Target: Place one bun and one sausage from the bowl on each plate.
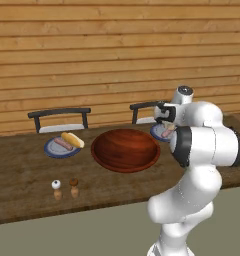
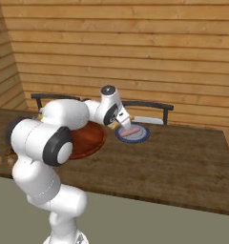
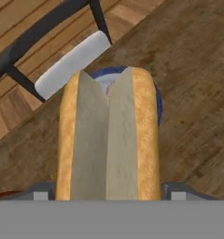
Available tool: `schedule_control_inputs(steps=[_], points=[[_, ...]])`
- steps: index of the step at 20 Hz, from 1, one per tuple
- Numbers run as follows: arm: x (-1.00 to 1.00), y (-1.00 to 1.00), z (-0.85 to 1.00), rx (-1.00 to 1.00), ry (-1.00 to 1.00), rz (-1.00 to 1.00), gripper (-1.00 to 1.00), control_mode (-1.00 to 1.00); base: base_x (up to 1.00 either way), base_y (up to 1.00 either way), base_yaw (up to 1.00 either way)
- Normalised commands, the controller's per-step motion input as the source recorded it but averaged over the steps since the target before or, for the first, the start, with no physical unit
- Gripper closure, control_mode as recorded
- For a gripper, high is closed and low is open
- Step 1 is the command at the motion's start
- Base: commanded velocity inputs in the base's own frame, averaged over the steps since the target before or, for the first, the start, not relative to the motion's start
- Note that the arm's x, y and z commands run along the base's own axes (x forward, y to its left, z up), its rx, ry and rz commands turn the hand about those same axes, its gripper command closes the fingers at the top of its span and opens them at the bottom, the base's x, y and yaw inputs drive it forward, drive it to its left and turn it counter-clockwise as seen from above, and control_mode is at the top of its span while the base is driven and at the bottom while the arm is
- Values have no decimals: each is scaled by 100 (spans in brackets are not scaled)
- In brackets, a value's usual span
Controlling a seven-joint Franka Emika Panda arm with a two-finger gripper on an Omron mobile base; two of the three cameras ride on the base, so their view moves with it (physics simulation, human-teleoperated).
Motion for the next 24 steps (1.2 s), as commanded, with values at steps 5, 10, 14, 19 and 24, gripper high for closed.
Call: schedule_control_inputs(steps=[5,10,14,19,24], points=[[54,0,0,1,15,-12,100,-100,0,0,0],[57,0,-26,7,13,-15,100,-100,0,0,0],[45,-14,-73,2,7,-14,100,-100,0,0,0],[52,-30,-63,0,1,-9,-100,-100,0,0,0],[46,-11,-14,0,0,1,-100,-100,0,0,0]])
